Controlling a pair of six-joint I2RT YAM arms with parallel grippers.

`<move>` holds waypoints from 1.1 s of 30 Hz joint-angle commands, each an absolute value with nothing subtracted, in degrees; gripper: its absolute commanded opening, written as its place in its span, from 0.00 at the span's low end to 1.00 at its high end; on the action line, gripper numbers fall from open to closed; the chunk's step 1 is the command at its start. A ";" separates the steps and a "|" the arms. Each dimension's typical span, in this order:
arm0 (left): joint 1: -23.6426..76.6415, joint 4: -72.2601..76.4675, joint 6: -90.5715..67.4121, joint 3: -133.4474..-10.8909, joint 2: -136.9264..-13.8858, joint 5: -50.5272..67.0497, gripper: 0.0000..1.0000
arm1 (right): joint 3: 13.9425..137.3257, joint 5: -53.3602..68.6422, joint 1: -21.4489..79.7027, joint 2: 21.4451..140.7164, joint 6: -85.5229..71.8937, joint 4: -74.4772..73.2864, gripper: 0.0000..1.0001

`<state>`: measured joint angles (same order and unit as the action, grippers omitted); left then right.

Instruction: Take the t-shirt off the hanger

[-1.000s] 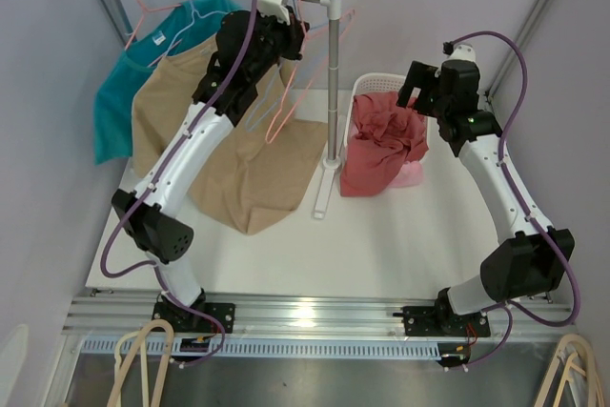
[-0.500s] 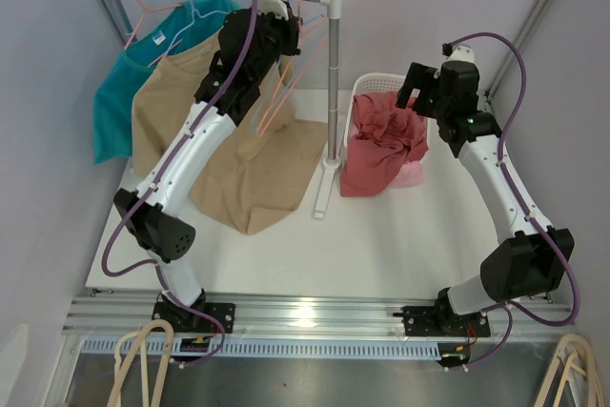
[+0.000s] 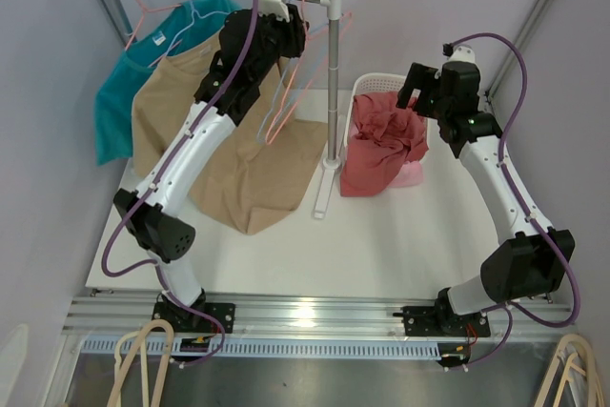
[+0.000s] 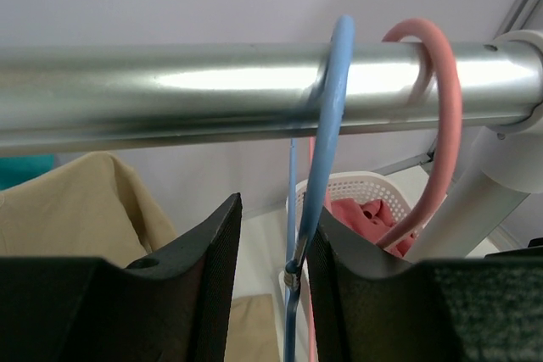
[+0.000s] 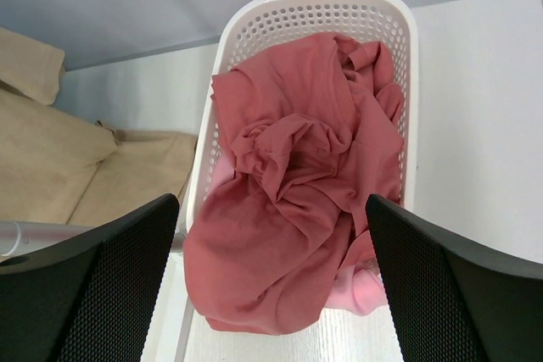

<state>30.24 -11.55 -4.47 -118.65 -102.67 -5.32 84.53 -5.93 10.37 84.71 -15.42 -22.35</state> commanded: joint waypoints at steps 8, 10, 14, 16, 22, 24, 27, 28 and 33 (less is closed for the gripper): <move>30.41 -12.31 -3.51 -111.81 -92.03 -5.10 0.38 | 82.53 -4.13 10.20 82.00 -16.87 -19.78 0.96; 30.41 -11.17 -3.69 -108.47 -89.48 -5.19 0.38 | 82.09 -3.96 10.28 81.74 -17.05 -19.60 0.96; 30.41 -11.42 -4.57 -105.38 -85.96 -4.84 0.38 | 81.74 -3.69 10.28 81.48 -16.79 -19.60 0.97; 30.41 -11.86 -5.44 -103.37 -83.60 -4.57 0.38 | 81.30 -3.60 10.28 81.30 -16.70 -19.60 0.97; 27.43 -7.65 -8.71 -93.79 -74.10 2.19 0.38 | 80.77 -3.17 10.28 81.04 -16.52 -19.16 0.97; 26.20 -8.00 -7.83 -93.60 -71.99 2.46 0.38 | 80.68 -2.73 10.28 80.86 -16.44 -18.90 0.97; 19.88 -9.40 -8.96 -94.39 -71.37 12.28 0.42 | 80.86 -1.76 10.28 80.86 -16.35 -18.72 0.97; 16.64 -9.75 -9.23 -94.74 -71.19 13.96 0.43 | 80.95 -1.41 10.28 80.77 -16.26 -18.81 0.96; 10.21 -9.67 -4.05 -95.71 -71.28 15.99 0.42 | 81.65 -0.97 10.11 81.03 -15.38 -18.72 0.96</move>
